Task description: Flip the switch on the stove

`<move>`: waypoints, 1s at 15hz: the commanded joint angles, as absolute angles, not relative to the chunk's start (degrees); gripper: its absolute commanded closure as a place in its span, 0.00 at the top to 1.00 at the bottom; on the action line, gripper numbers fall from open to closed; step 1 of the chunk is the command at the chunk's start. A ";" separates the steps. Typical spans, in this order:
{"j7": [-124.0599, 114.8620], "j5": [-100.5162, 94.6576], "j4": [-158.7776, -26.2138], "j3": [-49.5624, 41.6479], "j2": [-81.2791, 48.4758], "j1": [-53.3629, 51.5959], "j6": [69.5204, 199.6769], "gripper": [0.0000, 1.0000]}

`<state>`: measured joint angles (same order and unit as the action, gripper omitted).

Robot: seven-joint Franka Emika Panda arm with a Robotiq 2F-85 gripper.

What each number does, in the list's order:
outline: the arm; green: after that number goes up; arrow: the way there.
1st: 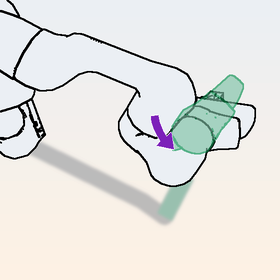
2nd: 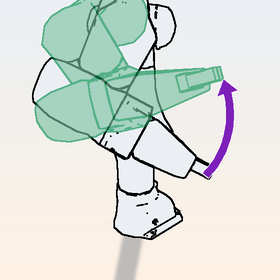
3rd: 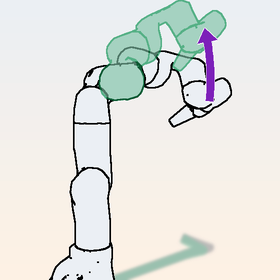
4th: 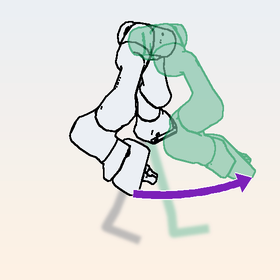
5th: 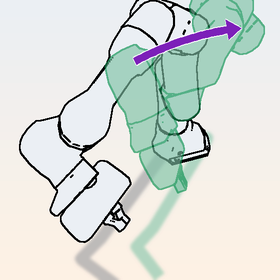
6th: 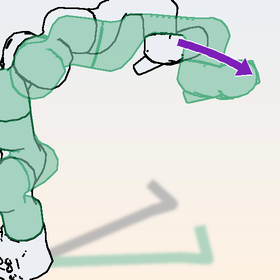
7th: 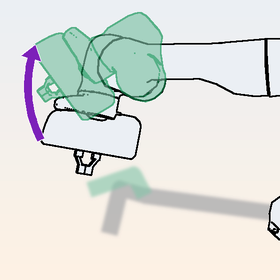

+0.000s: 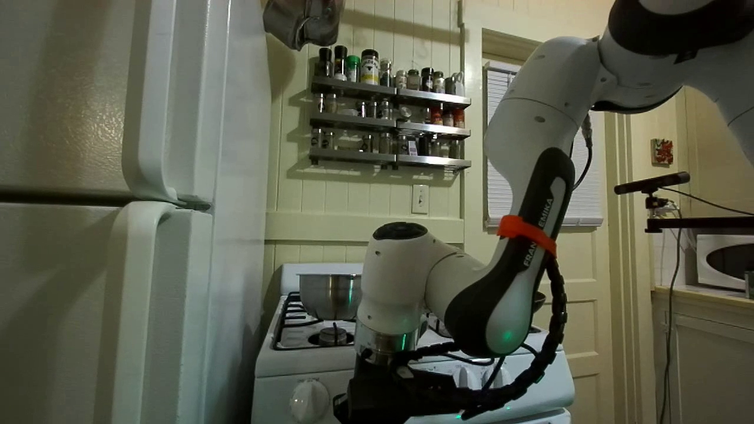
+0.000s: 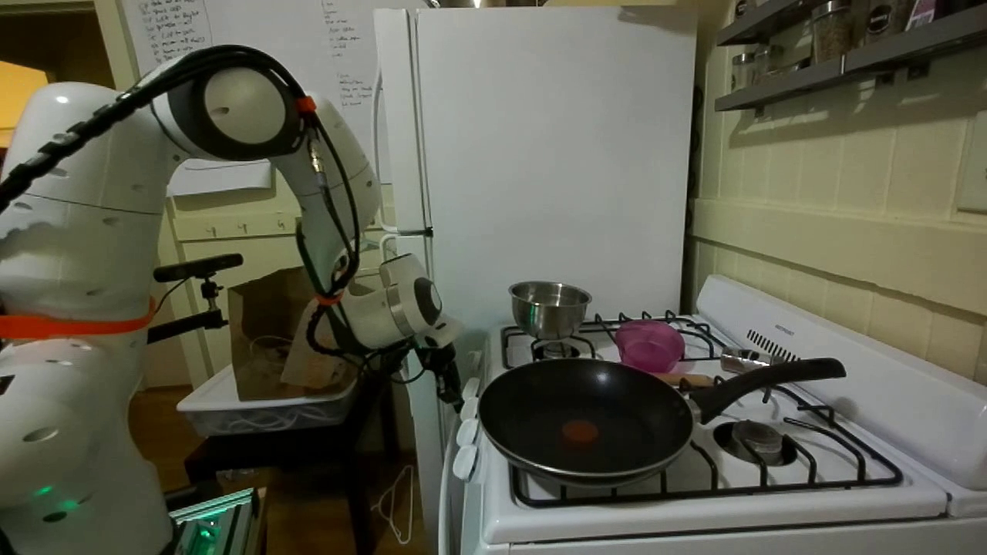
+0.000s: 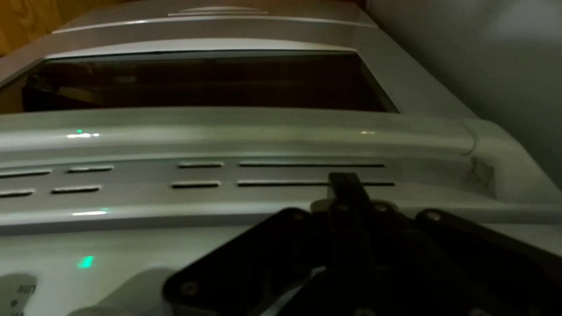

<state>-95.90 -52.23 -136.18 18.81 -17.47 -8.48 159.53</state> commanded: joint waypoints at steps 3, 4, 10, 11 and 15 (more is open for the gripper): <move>-79.40 -30.23 -140.46 30.97 -12.40 -2.10 156.47 0.26; -75.33 -25.64 -140.92 34.08 -9.76 -0.19 153.88 0.27; -49.74 -9.31 -140.59 37.72 6.32 4.45 146.57 0.69; -45.56 -7.22 -140.44 30.05 9.04 -2.41 147.41 0.78; -29.04 1.31 -139.19 20.28 18.35 -8.56 145.35 1.00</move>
